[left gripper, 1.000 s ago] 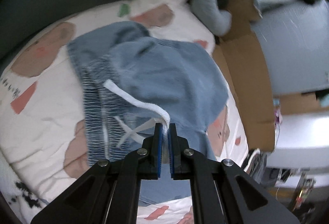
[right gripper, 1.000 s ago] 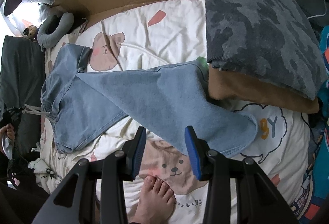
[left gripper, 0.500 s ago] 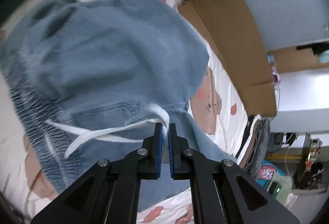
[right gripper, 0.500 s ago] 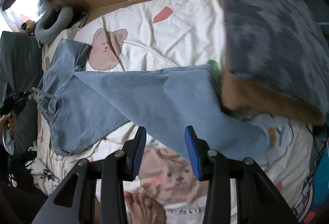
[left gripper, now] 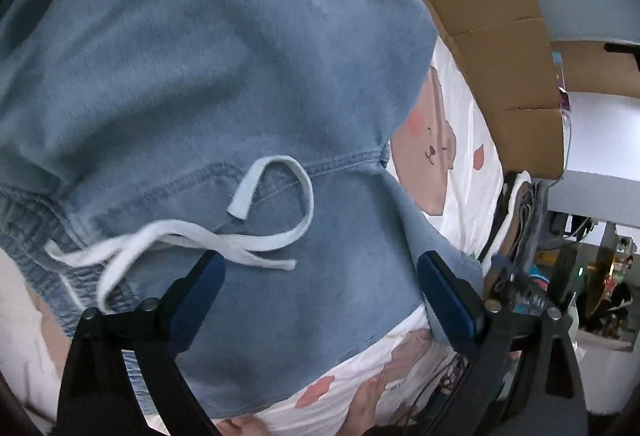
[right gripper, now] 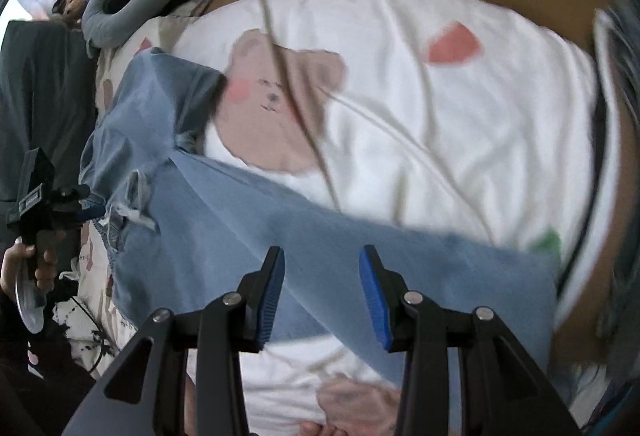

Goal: Fold clothes

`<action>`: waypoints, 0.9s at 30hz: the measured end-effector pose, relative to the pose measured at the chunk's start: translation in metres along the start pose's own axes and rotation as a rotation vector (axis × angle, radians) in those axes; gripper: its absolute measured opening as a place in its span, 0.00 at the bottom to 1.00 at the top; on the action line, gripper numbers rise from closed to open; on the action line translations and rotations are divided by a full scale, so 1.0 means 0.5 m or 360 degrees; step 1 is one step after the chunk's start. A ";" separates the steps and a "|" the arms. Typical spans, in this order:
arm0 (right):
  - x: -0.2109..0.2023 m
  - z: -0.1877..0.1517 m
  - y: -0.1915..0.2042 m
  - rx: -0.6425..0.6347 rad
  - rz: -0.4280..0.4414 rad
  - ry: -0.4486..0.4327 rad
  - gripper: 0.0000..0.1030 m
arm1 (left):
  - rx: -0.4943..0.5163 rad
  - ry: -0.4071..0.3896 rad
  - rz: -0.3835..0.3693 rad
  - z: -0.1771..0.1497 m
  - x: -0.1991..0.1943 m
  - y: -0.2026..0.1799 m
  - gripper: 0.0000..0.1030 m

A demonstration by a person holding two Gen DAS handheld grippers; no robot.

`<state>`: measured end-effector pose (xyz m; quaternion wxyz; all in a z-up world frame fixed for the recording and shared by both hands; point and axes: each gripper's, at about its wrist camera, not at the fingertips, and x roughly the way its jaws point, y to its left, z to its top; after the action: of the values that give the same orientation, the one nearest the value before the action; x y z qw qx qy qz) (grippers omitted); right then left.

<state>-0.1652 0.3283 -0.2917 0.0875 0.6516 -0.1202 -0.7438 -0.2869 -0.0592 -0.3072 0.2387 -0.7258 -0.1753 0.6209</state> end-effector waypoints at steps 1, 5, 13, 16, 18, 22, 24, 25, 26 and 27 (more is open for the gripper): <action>0.006 0.025 0.017 -0.0038 0.0002 0.0000 0.36 | -0.0002 -0.0004 0.0005 0.008 -0.013 0.003 0.94; 0.017 0.105 0.065 -0.0123 0.0023 -0.0021 0.36 | -0.0040 -0.0075 0.0060 0.045 -0.082 0.029 0.94; 0.001 0.220 0.148 -0.0299 0.0027 -0.0080 0.36 | -0.0059 -0.0352 0.0282 0.091 -0.226 0.096 0.94; -0.004 0.255 0.186 -0.0473 0.0028 -0.0066 0.42 | -0.0086 -0.0411 0.0325 0.105 -0.272 0.128 0.94; -0.005 0.283 0.211 -0.0578 0.0025 -0.0026 0.42 | -0.0080 -0.0444 0.0361 0.115 -0.295 0.145 0.94; -0.010 0.329 0.260 -0.0731 -0.0016 -0.0020 0.42 | -0.0147 -0.0494 0.0402 0.127 -0.330 0.203 0.72; -0.015 0.347 0.280 -0.0758 -0.0015 -0.0022 0.42 | -0.0200 -0.0502 0.0399 0.134 -0.352 0.237 0.59; -0.019 0.356 0.289 -0.0756 -0.0008 -0.0025 0.42 | -0.0209 -0.0511 0.0405 0.136 -0.362 0.248 0.52; -0.023 0.364 0.299 -0.0754 0.0000 -0.0031 0.42 | -0.0202 -0.0518 0.0423 0.140 -0.378 0.261 0.48; -0.027 0.371 0.310 -0.0754 0.0008 -0.0038 0.42 | -0.0185 -0.0520 0.0442 0.144 -0.387 0.268 0.48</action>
<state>-0.3514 0.1961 -0.2107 0.2383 0.6037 0.0549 -0.7587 -0.3958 -0.2670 -0.2327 0.0772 -0.6452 -0.1456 0.7460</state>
